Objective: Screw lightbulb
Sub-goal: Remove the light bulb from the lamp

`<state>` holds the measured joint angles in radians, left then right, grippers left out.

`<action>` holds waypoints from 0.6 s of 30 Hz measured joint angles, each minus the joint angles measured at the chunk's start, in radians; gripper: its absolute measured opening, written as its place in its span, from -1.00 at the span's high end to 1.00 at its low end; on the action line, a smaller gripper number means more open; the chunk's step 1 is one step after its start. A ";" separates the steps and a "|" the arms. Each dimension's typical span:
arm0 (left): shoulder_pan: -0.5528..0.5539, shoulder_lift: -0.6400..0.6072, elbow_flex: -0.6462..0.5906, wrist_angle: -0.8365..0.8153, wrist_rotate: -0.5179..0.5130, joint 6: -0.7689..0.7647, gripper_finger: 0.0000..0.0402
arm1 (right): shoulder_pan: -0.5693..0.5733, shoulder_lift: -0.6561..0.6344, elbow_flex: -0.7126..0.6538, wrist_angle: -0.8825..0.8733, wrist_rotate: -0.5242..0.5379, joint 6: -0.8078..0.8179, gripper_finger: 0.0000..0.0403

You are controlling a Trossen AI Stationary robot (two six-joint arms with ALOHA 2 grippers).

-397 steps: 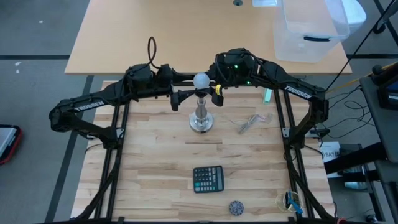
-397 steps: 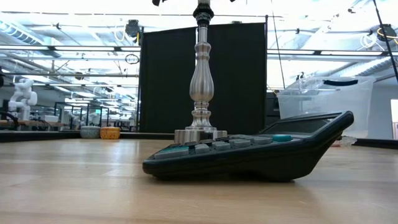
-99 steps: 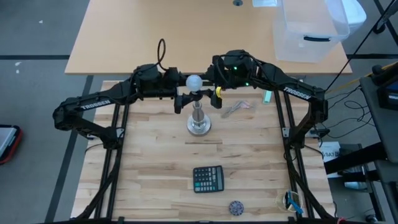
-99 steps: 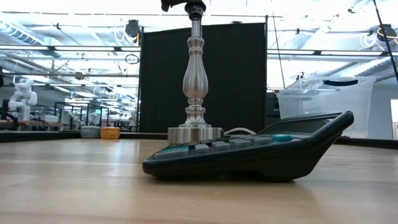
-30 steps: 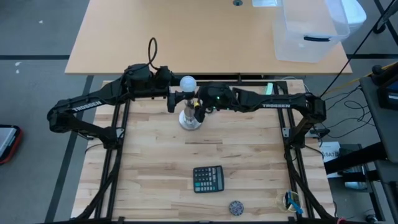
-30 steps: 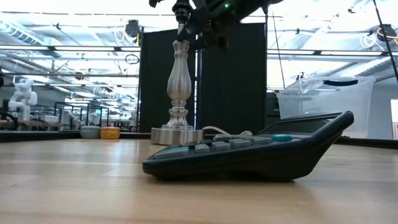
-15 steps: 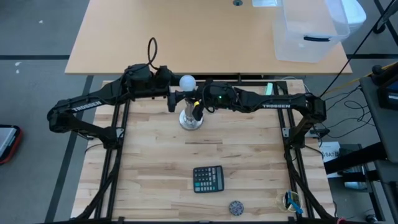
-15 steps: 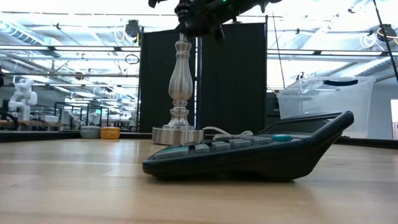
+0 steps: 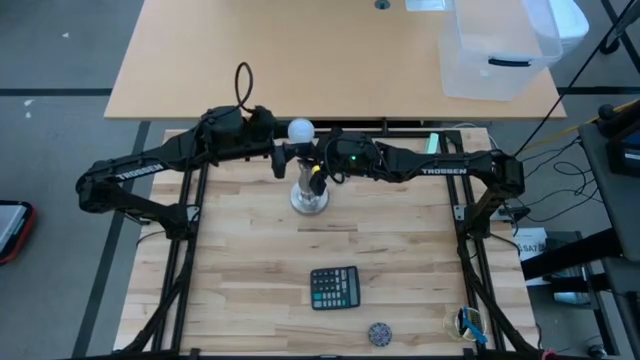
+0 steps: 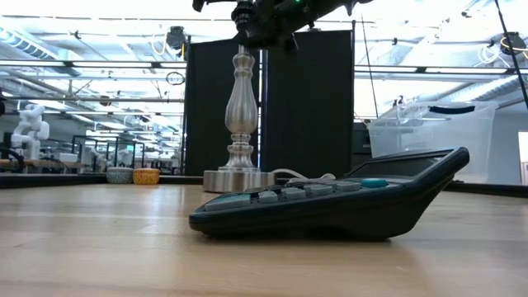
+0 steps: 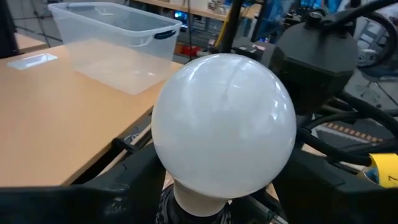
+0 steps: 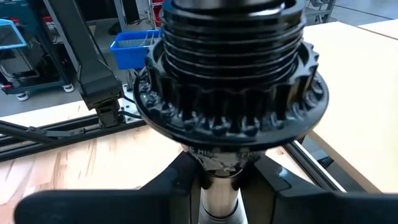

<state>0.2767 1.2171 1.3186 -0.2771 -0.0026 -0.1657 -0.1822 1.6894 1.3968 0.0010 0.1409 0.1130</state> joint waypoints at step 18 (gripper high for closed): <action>-0.090 0.080 0.000 0.120 -0.321 -0.204 -0.25 | 0.000 -0.002 0.000 -0.008 0.052 0.043 0.65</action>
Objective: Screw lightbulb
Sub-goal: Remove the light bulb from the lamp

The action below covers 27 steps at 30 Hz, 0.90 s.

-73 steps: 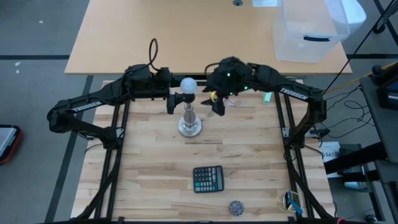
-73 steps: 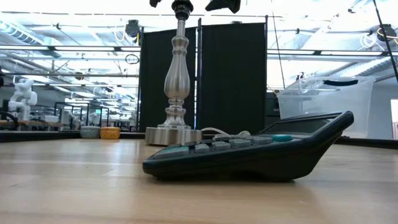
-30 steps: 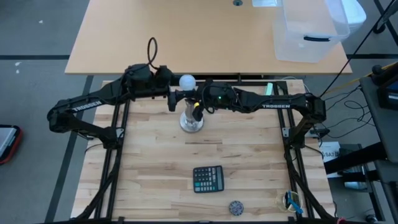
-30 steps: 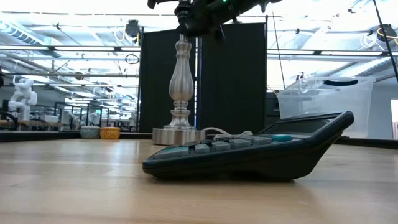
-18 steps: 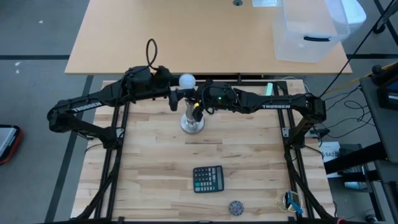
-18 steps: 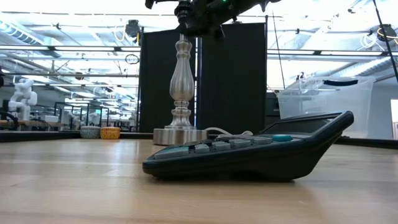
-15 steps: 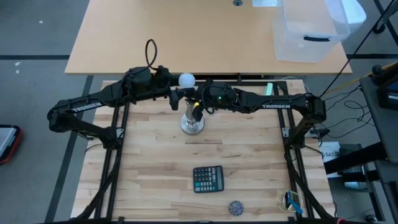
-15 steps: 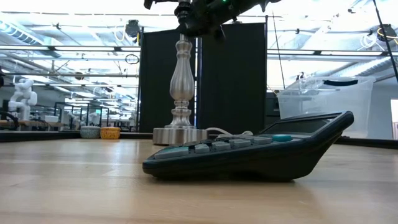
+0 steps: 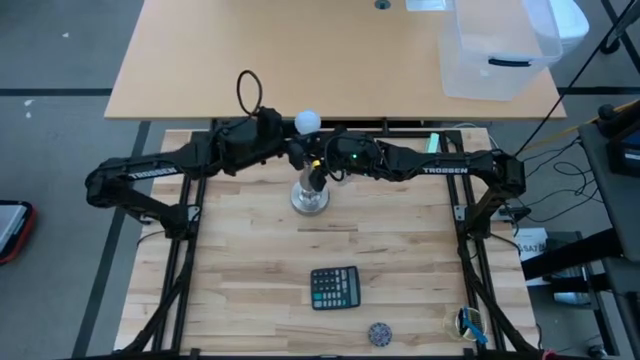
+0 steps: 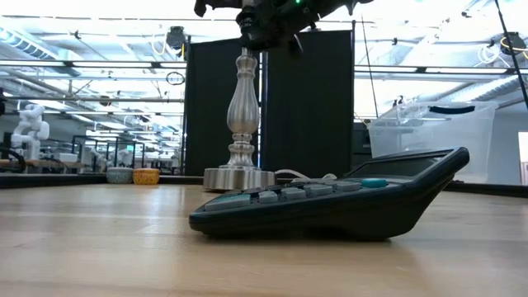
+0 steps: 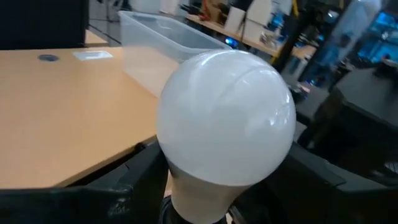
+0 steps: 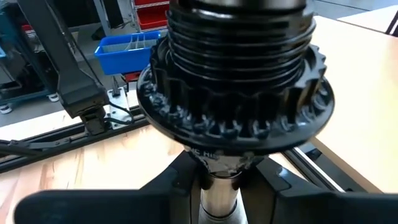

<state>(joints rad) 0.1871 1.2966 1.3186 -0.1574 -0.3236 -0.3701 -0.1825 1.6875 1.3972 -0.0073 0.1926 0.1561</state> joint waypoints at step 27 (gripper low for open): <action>-0.092 0.009 -0.001 0.009 -0.092 0.125 -0.35 | 0.009 0.000 0.001 -0.003 0.020 -0.017 0.65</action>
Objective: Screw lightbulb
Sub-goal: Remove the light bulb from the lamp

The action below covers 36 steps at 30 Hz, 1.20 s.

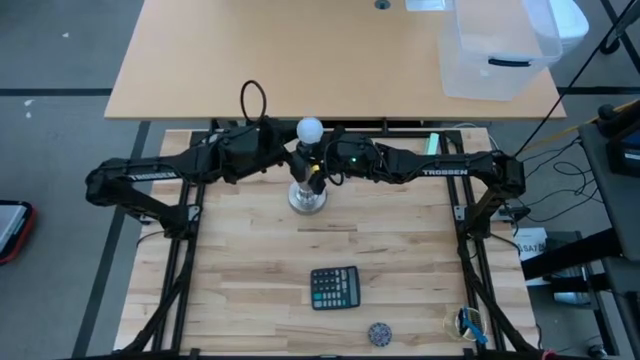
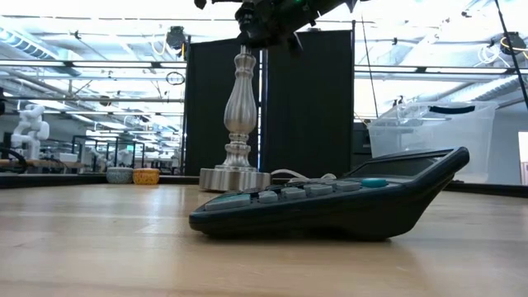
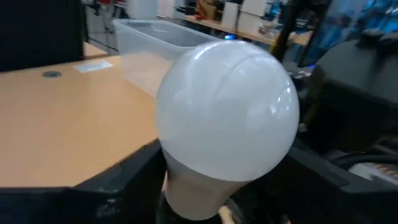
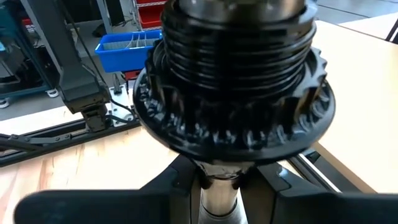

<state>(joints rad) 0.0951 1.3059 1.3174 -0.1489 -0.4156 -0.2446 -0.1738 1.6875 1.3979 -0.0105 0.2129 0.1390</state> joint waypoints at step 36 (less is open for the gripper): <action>0.076 -0.166 0.001 -0.121 0.274 0.424 -0.68 | -0.002 0.001 0.000 -0.015 -0.012 0.007 0.65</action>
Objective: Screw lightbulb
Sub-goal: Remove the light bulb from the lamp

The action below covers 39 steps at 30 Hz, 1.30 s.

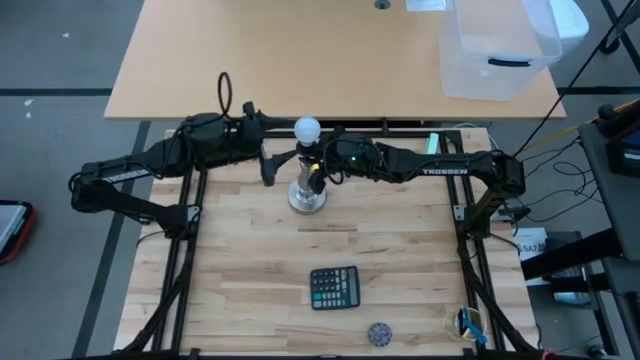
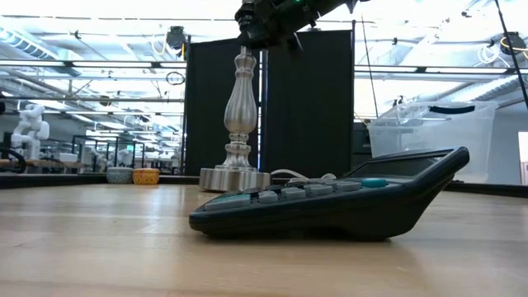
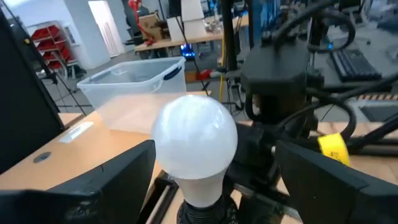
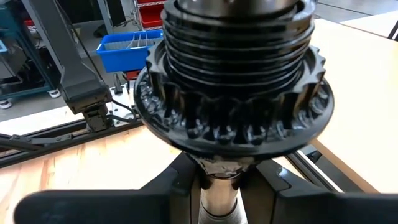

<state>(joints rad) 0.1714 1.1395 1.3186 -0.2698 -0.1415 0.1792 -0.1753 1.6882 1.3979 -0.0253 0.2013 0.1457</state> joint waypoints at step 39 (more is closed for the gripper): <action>0.250 0.098 0.000 0.084 0.474 0.062 -0.68 | 0.000 0.000 0.001 -0.015 -0.046 0.006 0.65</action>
<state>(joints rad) 0.4213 1.2380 1.3182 -0.1855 0.3321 0.2417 -0.1753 1.6882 1.3987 -0.0401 0.1551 0.1513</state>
